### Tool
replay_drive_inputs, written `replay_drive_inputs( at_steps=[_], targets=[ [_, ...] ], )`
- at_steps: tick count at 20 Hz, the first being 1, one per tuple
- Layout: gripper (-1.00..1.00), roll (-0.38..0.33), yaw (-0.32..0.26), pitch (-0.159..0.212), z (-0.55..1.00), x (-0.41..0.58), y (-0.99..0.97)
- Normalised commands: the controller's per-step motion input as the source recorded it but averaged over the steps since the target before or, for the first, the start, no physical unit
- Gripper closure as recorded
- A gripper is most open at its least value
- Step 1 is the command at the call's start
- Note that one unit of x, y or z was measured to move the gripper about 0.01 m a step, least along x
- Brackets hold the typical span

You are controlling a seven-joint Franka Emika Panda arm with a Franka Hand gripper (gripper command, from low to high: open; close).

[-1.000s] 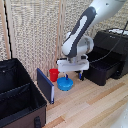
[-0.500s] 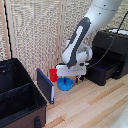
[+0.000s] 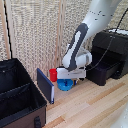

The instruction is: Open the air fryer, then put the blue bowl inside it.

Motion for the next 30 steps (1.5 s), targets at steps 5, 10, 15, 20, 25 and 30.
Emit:
replay_drive_inputs(
  at_steps=[5, 10, 15, 20, 25, 30],
  targets=[
    [1.00, 0.019, 0.001, -0.011, 0.26, -0.019, 0.00],
    [1.00, -0.004, -0.025, 0.060, 0.74, -0.074, 0.00],
    [1.00, 0.006, -0.042, 0.045, 0.98, 0.078, -0.01],
    [1.00, 0.000, -0.048, 0.039, 1.00, 0.274, -0.09],
    [1.00, 0.000, -0.106, 0.032, 0.95, 0.389, -0.36],
    [1.00, -0.010, -0.203, 0.077, 0.83, 0.431, -0.41]
  ],
)
